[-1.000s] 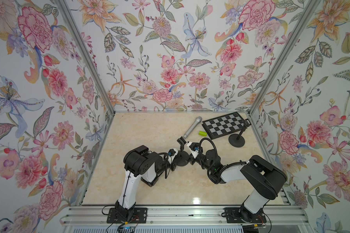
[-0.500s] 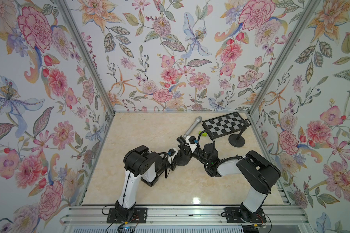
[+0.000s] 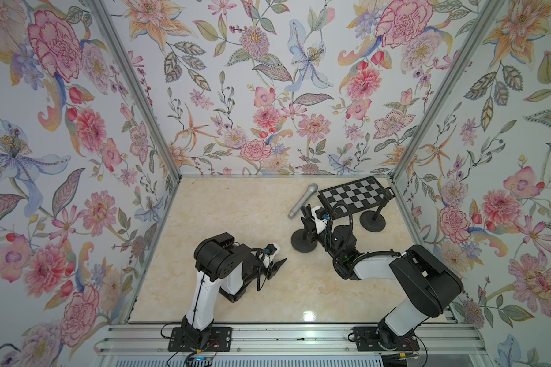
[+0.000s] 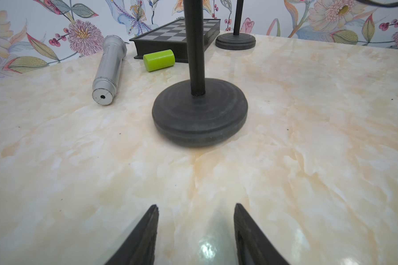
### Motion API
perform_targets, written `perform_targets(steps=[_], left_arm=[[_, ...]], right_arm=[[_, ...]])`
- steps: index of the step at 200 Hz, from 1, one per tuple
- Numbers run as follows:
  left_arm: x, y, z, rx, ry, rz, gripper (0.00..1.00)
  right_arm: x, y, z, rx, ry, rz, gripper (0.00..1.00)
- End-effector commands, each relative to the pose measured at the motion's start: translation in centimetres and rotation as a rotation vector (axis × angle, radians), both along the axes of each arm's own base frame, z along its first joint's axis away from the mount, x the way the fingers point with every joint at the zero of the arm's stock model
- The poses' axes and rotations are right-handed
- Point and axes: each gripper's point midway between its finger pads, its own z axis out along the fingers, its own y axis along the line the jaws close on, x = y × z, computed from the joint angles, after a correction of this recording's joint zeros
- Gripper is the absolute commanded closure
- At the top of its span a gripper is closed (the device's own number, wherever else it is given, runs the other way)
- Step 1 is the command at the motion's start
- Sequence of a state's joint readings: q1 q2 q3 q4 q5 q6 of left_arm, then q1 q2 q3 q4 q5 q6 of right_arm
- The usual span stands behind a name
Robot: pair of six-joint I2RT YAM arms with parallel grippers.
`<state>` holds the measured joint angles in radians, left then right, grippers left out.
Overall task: Assemble a microphone stand
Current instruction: Pick up the microphone stand at the center of the board, then place the microphone stand at the center of the board.
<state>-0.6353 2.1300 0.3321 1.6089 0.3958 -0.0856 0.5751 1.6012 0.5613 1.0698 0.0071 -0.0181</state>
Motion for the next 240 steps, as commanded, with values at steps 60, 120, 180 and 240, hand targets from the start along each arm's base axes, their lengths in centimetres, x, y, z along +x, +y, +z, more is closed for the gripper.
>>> perform_targets(steps=[60, 120, 180, 240], left_arm=[[0.0, 0.0, 3.3, -0.067, -0.170, -0.001, 0.47], [0.6, 1.1, 4.9, -0.080, -0.197, 0.080, 0.45], [1.2, 3.0, 8.1, -0.132, -0.234, 0.196, 0.41], [2.9, 5.1, 10.3, -0.093, -0.183, 0.340, 0.40]], right_arm=[[5.2, -14.2, 3.6, 0.044, -0.034, -0.356, 0.98], [7.2, -15.6, 1.9, 0.038, -0.039, -0.373, 0.84], [4.2, -15.8, 0.4, 0.059, 0.092, -0.361, 0.36], [-2.9, -17.0, -1.9, -0.060, 0.206, -0.343, 0.00]])
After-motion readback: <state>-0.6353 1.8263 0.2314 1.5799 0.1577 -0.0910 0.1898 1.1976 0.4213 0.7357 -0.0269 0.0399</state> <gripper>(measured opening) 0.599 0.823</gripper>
